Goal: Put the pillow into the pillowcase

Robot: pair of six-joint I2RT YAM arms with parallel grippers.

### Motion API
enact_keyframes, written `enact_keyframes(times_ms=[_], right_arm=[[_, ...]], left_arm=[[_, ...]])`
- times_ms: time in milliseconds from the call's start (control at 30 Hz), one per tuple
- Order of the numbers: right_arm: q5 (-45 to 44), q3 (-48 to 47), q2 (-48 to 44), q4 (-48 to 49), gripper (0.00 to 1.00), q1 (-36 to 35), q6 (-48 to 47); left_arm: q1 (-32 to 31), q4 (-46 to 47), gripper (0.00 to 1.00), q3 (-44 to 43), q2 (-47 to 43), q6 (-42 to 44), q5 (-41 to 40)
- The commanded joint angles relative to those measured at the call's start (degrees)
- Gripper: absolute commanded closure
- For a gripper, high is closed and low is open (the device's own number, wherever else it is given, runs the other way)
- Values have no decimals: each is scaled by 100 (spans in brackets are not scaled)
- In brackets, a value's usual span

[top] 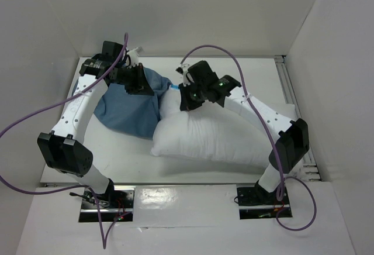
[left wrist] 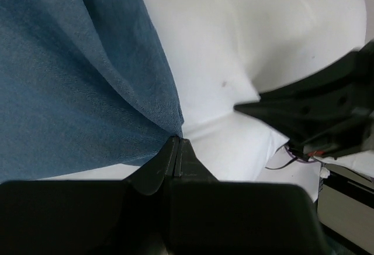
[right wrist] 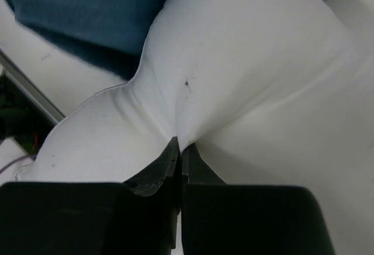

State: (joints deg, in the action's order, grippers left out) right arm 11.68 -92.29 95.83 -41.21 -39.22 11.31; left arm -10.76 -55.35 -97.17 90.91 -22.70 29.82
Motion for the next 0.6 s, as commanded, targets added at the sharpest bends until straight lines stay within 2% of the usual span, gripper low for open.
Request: enact_keyframes(times_ms=[0,267,433,567], right_arm=[[273,325,-539,27,100,-322,3],[326,519,-539,-186,100,-683,55],[615,160,-232,-238,100,-954,-68],[397,-209,110,7,100,-1070,-120]], left_arm=[[4,77,100,-224,14,28,182],[56,77,100,-39,-179,29,129],[57,77,100,119,-363,29,190],[110,16,100,180,-487,142,243]])
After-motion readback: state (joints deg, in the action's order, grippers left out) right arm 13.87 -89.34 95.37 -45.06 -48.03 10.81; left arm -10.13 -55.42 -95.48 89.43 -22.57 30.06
